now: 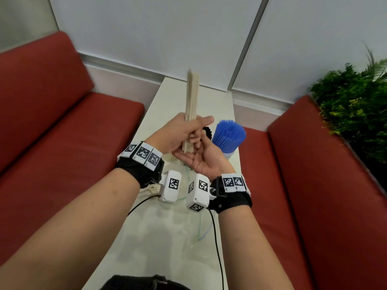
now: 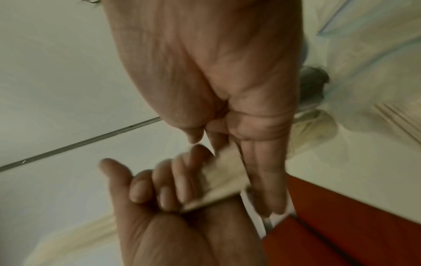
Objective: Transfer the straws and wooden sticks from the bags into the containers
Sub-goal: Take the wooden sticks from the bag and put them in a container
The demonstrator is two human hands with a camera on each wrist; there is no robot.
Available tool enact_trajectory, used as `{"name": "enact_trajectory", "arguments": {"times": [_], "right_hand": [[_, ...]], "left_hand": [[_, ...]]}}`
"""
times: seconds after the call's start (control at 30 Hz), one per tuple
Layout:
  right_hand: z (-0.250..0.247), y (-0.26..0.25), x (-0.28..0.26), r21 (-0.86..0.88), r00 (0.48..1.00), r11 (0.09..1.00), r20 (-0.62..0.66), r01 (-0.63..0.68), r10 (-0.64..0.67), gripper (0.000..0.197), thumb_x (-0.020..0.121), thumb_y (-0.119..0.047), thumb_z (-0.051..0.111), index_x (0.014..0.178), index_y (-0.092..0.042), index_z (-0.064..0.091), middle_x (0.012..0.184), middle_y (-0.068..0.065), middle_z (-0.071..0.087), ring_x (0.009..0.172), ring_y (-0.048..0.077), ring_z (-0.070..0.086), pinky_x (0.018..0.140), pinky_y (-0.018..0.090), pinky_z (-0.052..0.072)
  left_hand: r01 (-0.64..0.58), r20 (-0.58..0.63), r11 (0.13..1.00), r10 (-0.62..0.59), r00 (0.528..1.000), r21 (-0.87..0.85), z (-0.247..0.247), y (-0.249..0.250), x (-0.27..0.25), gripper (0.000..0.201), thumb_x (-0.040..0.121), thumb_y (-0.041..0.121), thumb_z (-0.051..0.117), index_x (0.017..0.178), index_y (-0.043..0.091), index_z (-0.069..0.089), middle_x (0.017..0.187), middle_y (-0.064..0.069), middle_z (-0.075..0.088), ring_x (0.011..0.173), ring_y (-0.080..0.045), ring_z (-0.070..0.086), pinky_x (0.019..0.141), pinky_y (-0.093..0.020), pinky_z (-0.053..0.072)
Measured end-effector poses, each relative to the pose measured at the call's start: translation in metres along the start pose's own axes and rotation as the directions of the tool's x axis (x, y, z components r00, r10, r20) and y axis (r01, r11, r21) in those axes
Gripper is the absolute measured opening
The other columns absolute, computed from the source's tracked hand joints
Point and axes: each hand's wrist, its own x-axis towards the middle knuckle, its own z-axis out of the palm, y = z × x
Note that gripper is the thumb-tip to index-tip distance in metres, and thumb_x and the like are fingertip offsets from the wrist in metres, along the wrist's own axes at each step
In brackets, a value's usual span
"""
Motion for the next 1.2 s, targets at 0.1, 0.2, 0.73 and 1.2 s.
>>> {"name": "enact_trajectory", "arguments": {"times": [0.1,0.2,0.73,1.2], "right_hand": [[-0.009,-0.008,0.003,-0.234,0.994,0.966,0.045,0.109,-0.101,0.076,0.091,-0.075,0.037,0.093,-0.004,0.065,0.095,0.025,0.067,0.093,0.034,0.068,0.108,0.061,0.044],[-0.014,-0.024,0.000,-0.355,0.946,0.885,0.232,0.300,-0.227,0.060,0.093,-0.067,0.049,0.120,-0.016,0.065,0.124,0.025,0.066,0.119,0.029,0.064,0.112,0.049,0.046],[0.019,-0.024,0.004,-0.418,0.789,0.677,0.201,0.605,-0.581,0.047,0.095,-0.018,0.068,0.057,-0.019,0.042,0.048,0.001,0.036,0.044,0.019,0.040,0.055,0.032,0.042],[-0.020,-0.033,0.026,-0.787,0.972,0.573,0.214,0.227,-0.092,0.021,0.095,-0.021,0.071,0.093,0.000,0.070,0.085,0.012,0.073,0.078,0.027,0.068,0.070,0.035,0.059]], "left_hand": [[0.125,0.002,0.992,-0.126,0.992,0.024,-0.004,-0.008,-0.004,0.050,0.084,0.040,0.071,0.050,0.018,0.042,0.048,-0.004,0.030,0.039,-0.016,0.024,0.041,-0.025,0.022],[0.262,0.234,0.952,-0.294,0.927,0.160,-0.005,-0.021,-0.011,0.047,0.084,0.028,0.067,0.053,0.017,0.033,0.049,-0.004,0.025,0.040,-0.014,0.019,0.041,-0.023,0.016],[0.346,0.099,0.576,-0.416,0.904,-0.741,-0.002,-0.082,-0.010,0.035,0.087,0.044,0.067,0.078,0.011,0.075,0.074,-0.003,0.064,0.051,-0.009,0.059,0.034,-0.013,0.042],[0.354,0.039,0.500,-0.536,0.843,-0.791,-0.020,-0.115,-0.040,0.018,0.085,0.028,0.063,0.093,0.012,0.059,0.068,0.001,0.049,0.038,-0.001,0.031,0.033,-0.011,0.013]]}}
